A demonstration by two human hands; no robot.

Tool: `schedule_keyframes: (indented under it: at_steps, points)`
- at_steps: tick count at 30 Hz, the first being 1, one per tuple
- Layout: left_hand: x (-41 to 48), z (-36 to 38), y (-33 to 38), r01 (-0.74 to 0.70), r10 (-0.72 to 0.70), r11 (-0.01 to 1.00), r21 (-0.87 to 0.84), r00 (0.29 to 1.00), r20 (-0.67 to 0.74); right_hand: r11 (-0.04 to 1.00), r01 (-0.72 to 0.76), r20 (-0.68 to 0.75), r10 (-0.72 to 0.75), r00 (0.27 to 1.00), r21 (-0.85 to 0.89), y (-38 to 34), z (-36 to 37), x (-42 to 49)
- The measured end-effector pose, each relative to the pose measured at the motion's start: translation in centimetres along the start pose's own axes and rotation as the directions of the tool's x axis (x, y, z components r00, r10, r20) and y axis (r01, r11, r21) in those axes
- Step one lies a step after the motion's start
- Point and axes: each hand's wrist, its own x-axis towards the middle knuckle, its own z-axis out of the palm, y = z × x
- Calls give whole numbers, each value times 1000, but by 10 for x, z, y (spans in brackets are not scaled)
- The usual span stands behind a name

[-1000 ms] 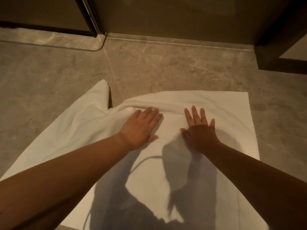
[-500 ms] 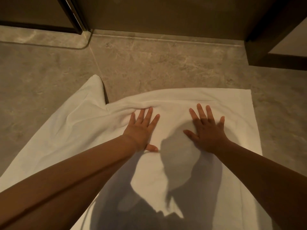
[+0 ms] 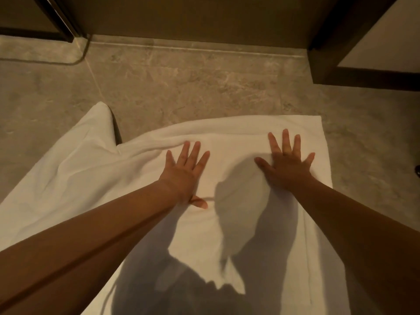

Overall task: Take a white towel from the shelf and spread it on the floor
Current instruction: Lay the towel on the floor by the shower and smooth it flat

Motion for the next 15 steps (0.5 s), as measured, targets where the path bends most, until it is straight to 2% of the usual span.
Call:
schedule_keyframes:
  at_steps: [6,10,12,15]
  points:
    - [1,5,-1,-9,9,1000,25,1000,-15,999,-42,31,43,999,-24,2,-3,9]
    - [-7,3,-17,-70,63,997,-45,990,-125,999,-37,-120,41,992,36,-23,-2,-4]
    - [-18,-1,-34,-120,100,991,-57,958,-268,992,107,-180,-94,979,65,-48,0,-14]
    - [-38,-4,-69,-131,82,988,-79,890,-448,926,378,-154,-376,914,-13,-98,0,-22]
